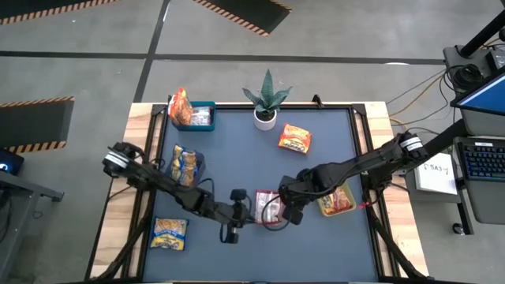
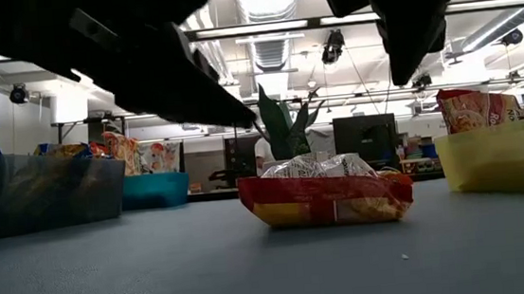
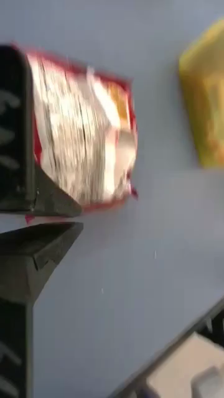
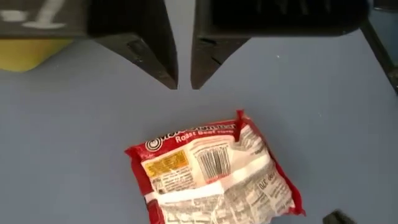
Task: Sort Maruchan noodles
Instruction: Put the red noodle pack into the yellow bin
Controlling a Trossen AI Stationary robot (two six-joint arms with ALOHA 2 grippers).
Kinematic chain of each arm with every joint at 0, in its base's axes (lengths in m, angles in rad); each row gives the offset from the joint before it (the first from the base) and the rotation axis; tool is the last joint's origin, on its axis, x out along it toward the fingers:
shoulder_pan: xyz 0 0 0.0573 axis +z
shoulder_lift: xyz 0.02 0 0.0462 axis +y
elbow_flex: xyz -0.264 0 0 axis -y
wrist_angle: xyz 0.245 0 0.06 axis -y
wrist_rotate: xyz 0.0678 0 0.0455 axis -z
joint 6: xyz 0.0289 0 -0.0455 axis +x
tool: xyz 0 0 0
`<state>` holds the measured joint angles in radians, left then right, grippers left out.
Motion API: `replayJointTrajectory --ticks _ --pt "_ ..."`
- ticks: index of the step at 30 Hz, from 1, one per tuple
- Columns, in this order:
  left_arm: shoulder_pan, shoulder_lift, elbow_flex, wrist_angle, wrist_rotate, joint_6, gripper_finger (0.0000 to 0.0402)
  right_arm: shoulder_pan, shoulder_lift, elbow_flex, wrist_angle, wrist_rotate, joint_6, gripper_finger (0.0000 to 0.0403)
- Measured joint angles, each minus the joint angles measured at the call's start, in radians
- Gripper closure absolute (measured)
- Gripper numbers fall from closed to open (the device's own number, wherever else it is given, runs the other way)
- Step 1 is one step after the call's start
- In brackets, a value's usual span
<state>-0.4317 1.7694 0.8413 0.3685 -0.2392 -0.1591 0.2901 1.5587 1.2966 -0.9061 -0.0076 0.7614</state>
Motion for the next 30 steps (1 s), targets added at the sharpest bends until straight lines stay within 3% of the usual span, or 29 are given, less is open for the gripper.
replayJointTrajectory --ticks 5,17,24,30 --pt "0.007 0.046 0.009 0.028 0.068 -0.036 0.0398 0.000 0.026 -0.007 0.012 -0.036 0.001 0.0310" --pt "0.013 0.112 0.009 0.121 0.067 -0.045 0.0401 -0.018 0.072 -0.107 0.221 0.015 0.047 0.0143" --pt "0.018 0.165 0.007 0.169 0.067 -0.070 0.0401 -0.060 0.073 -0.184 0.325 0.034 0.068 0.0082" --pt "0.024 0.169 -0.006 0.160 0.067 -0.087 0.0402 -0.092 0.073 -0.242 0.396 0.026 0.079 0.0054"
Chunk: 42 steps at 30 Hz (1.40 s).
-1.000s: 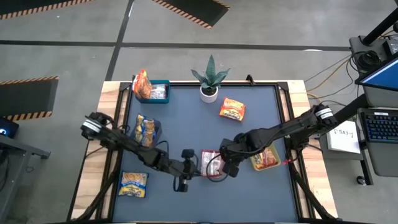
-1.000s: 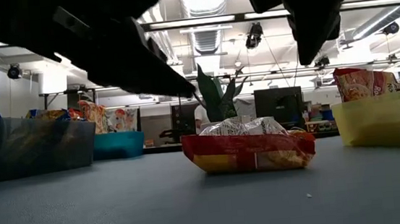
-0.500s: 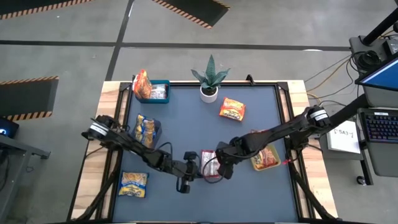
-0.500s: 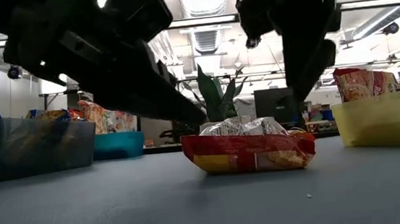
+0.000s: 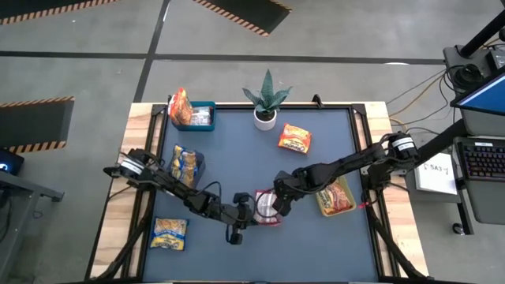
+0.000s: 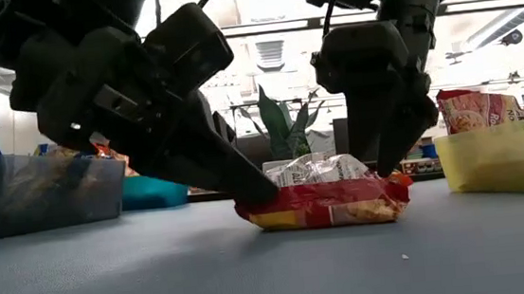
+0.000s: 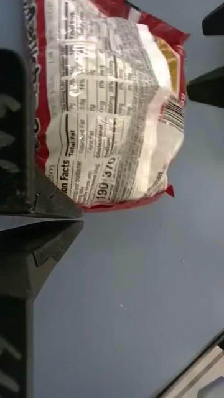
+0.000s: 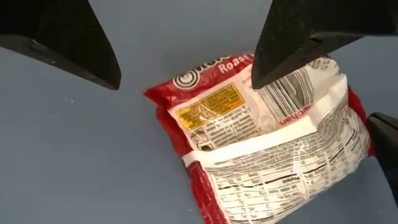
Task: Sort Maruchan noodles
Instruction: Put the red noodle pack into the yellow bin
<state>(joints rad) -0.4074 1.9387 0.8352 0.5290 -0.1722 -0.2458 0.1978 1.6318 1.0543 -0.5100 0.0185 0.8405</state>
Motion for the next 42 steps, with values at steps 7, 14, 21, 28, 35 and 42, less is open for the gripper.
replayJointTrajectory --ticks 7,14,21,28,35,42 --pt "0.009 0.053 -0.013 0.022 -0.002 -0.065 0.0402 -0.009 0.000 -0.064 0.160 -0.038 0.033 0.0048" --pt "0.008 0.130 -0.011 0.129 -0.008 -0.104 0.0401 -0.009 0.003 -0.117 0.367 -0.067 0.042 0.0049" --pt "0.008 0.138 -0.011 0.141 -0.004 -0.097 0.0401 -0.009 0.003 -0.126 0.537 -0.100 0.016 0.0058" --pt "0.008 0.138 -0.012 0.140 -0.003 -0.096 0.0401 -0.009 0.006 -0.126 0.550 -0.097 0.013 0.0105" --pt "0.008 0.139 -0.013 0.150 -0.003 -0.086 0.0401 -0.009 0.006 -0.126 0.552 -0.090 0.008 0.0191" --pt "0.008 0.140 -0.014 0.172 0.000 -0.078 0.0401 -0.006 0.006 -0.126 0.553 -0.098 -0.001 0.0258"
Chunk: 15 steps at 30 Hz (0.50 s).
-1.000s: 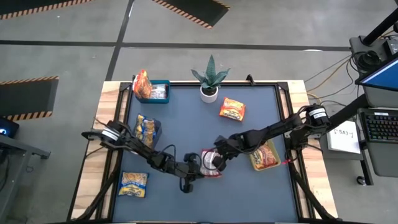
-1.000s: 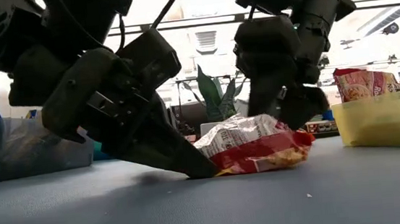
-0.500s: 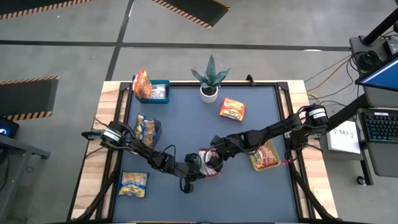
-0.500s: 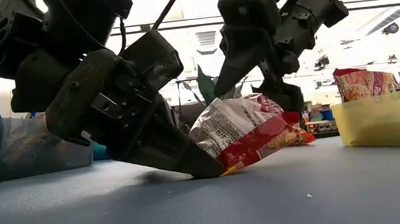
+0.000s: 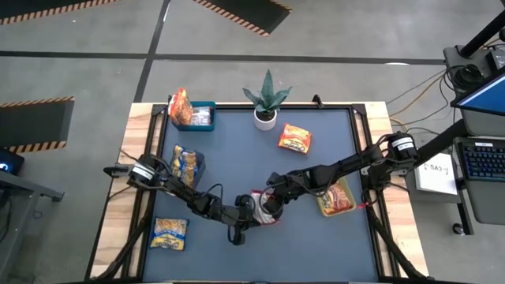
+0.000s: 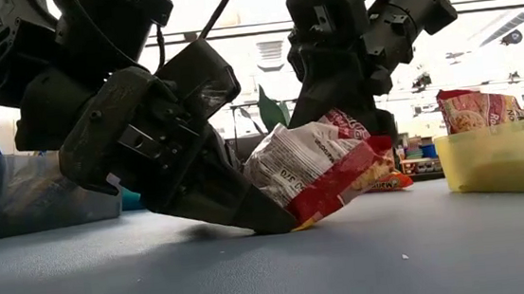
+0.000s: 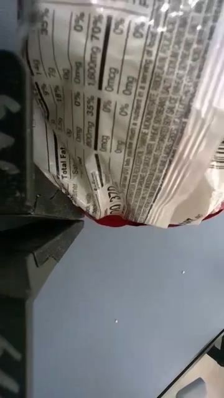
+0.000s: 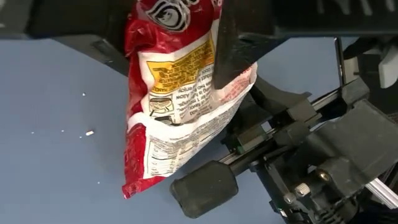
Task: Sort Maruchan noodles
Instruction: Put the red noodle pack into the yellow bin
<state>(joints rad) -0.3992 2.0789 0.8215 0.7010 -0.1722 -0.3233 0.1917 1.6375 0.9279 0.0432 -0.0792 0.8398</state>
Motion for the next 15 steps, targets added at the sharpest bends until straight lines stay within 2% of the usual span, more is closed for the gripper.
replayJointTrajectory --ticks 4,15 --pt "0.000 0.000 0.000 0.003 0.000 0.000 0.0401 0.000 0.000 0.000 0.000 0.002 -0.011 0.0277" --pt "-0.008 -0.067 -0.017 -0.068 0.003 0.030 0.0401 0.009 -0.004 0.001 -0.005 0.017 -0.034 0.0284"
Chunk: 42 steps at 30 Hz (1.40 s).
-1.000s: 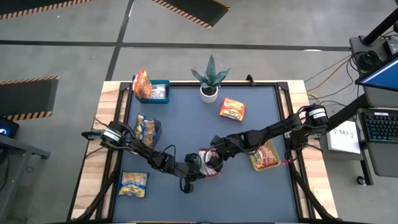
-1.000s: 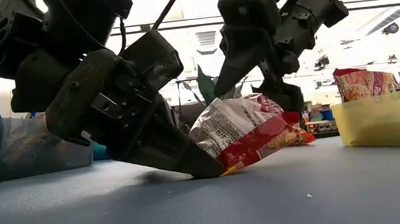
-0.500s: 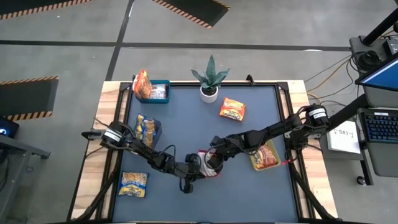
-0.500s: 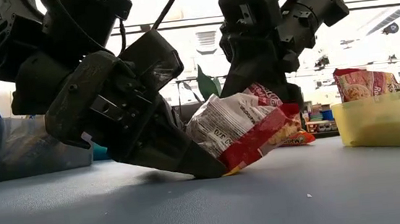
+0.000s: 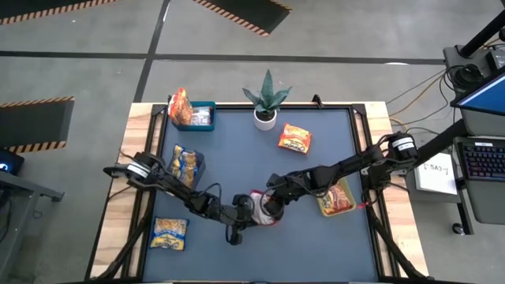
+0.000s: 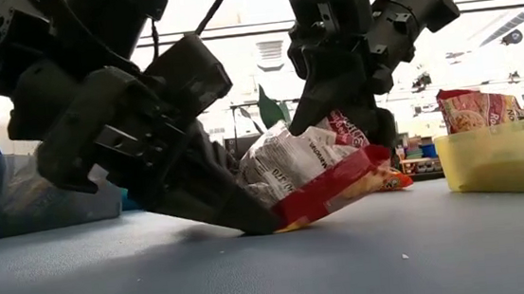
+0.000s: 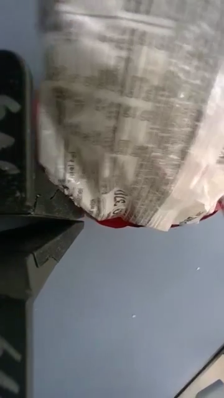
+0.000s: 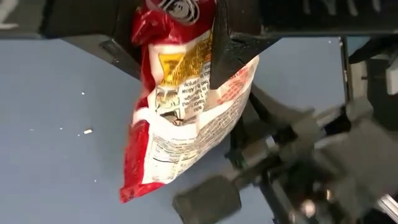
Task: Sort Maruchan noodles
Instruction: Put the red noodle pack into the yellow bin
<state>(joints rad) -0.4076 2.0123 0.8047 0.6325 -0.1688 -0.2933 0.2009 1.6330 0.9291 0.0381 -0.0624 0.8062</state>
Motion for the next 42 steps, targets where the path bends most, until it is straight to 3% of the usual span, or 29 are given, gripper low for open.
replayJointTrajectory --ticks 13,20,28,35,42 --pt "-0.001 -0.151 -0.111 0.014 -0.030 -0.029 0.0396 0.016 -0.015 0.000 -0.003 0.049 -0.039 0.0304" --pt "-0.002 -0.215 -0.112 0.010 -0.023 0.011 0.0335 0.018 -0.020 0.000 -0.007 0.060 -0.050 0.0356" --pt "-0.004 -0.490 -0.113 -0.189 -0.032 0.158 0.0283 0.018 -0.105 0.000 -0.084 0.055 -0.058 0.0357" --pt "-0.005 -0.730 -0.113 -0.317 -0.193 0.267 0.0286 0.033 -0.248 0.086 -0.357 0.088 -0.060 0.0364" --pt "-0.008 -0.835 -0.113 -0.345 -0.292 0.300 0.0292 0.089 -0.297 0.322 -0.883 0.166 0.018 0.0366"
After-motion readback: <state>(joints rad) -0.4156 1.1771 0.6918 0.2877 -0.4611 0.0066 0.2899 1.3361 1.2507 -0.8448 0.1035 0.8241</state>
